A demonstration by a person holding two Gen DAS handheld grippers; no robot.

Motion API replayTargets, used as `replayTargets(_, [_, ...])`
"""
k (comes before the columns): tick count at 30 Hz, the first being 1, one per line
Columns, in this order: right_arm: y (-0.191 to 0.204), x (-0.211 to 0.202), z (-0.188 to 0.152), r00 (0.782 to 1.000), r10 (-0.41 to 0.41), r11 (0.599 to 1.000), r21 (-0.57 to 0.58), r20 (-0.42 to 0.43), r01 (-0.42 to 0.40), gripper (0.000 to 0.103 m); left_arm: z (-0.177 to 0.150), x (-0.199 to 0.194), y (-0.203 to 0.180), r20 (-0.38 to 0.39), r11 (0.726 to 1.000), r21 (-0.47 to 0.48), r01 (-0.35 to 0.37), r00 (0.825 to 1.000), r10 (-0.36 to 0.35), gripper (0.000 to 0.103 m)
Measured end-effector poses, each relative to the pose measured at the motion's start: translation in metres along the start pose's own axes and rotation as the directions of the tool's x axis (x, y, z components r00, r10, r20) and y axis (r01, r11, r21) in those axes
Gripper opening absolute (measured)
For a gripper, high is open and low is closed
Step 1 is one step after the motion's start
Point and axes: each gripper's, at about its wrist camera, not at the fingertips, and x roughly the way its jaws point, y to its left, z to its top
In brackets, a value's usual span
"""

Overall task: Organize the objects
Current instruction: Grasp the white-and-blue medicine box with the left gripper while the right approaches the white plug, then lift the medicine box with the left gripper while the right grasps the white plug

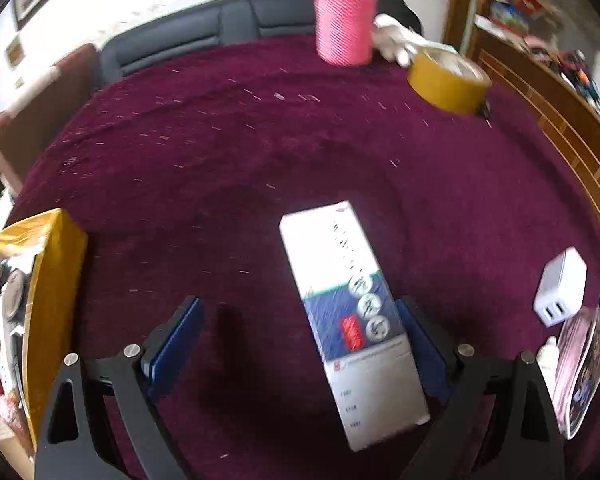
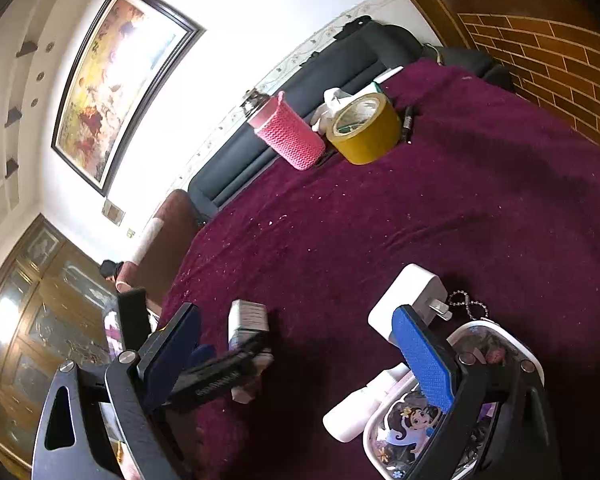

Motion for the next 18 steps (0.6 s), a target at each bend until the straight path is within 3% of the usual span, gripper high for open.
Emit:
replayTargets(4, [-0.008,-0.002,0.002,1.0,-0.004,0.999,0.035,0.005,0.004,0.098,0.002,0.001,0.003,0.012,1.0,-0.002,0.015,1.0,-0.015,0.033])
replayTargets(9, [-0.012,-0.001,0.004,1.0,-0.012,0.999,0.049,0.004,0.011,0.098,0.001,-0.014,0.017,0.043,0.997,-0.02,0.076,0.996,-0.075,0.033])
replayTargets(14, [-0.019,-0.003,0.007,0.999,-0.045,0.998,0.054,0.019,0.044,0.098,-0.021,-0.065,0.032,0.11,0.992,-0.011,0.128,0.986,-0.126,0.033])
replayTargets(18, [-0.027,-0.003,0.007,0.996,-0.084,0.994,0.075,0.043,0.08,0.098,-0.048,-0.106,0.037,0.191,0.994,0.016,0.104,0.976,-0.105,0.033])
